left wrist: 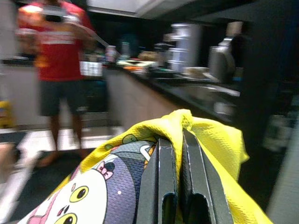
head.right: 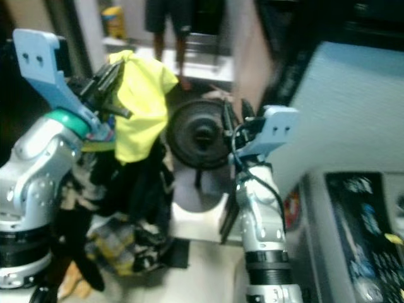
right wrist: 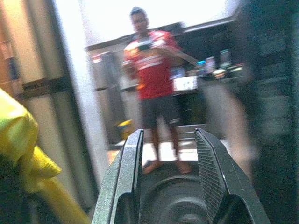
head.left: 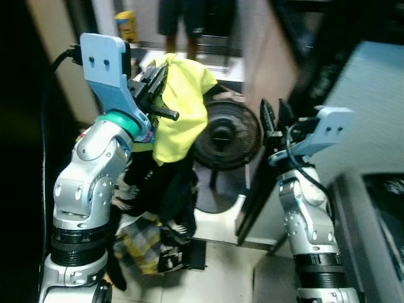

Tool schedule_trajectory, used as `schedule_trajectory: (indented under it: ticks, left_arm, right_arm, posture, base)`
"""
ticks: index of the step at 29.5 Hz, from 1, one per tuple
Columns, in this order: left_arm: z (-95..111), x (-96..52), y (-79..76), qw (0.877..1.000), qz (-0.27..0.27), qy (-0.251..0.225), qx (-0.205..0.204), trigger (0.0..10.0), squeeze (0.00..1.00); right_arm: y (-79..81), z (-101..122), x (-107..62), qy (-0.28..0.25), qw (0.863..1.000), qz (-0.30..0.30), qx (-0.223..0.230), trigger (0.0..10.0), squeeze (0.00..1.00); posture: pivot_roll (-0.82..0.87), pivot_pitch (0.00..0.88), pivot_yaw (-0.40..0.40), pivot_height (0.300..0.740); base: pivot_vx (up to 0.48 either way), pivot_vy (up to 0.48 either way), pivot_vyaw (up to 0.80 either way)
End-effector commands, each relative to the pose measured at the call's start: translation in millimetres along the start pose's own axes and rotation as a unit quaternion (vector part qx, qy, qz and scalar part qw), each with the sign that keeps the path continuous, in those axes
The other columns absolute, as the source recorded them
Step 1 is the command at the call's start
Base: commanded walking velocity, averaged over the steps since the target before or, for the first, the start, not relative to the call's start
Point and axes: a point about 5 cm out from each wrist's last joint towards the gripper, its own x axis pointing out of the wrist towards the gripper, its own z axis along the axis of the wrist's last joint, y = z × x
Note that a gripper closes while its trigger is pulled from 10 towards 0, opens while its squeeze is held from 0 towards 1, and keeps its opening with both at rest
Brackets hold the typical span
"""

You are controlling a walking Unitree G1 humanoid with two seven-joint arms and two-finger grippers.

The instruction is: Clothes washing

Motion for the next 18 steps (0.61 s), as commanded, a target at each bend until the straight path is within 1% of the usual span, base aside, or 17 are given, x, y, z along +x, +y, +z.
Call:
schedule_trajectory:
  ticks: [1,3,15,18]
  left_arm:
    - [23,1.7,-13.0,0.998,-0.035,-0.051,0.007,10.0,0.0]
    - [25,2.0,-11.0,0.998,-0.032,-0.054,0.007,10.0,0.0]
    - [28,4.2,-6.2,0.998,-0.023,-0.057,0.006,10.0,0.0]
    - [30,4.6,-5.8,0.998,-0.022,-0.056,0.004,10.0,0.0]
  right_arm:
    - [-0.3,6,2.1,-0.011,1.0,-0.003,0.007,10.0,0.0]
    - [0.7,13,4.7,-0.022,1.0,-0.006,0.01,10.0,0.0]
    - [0.8,21,7.1,-0.036,0.999,-0.019,0.023,10.0,0.0]
    - [1.8,28,9.9,-0.048,0.998,-0.023,0.028,10.0,0.0]
  posture:
    - [0.01,0.052,0.036,0.74]
    - [0.01,0.05,0.04,0.74]
    - [0.01,0.049,0.05,0.74]
    - [0.01,0.049,0.052,0.74]
  base:
    - [0.0,0.0,-0.8]
    - [0.0,0.0,-0.8]
    - [0.0,0.0,-0.8]
    - [0.0,0.0,-0.8]
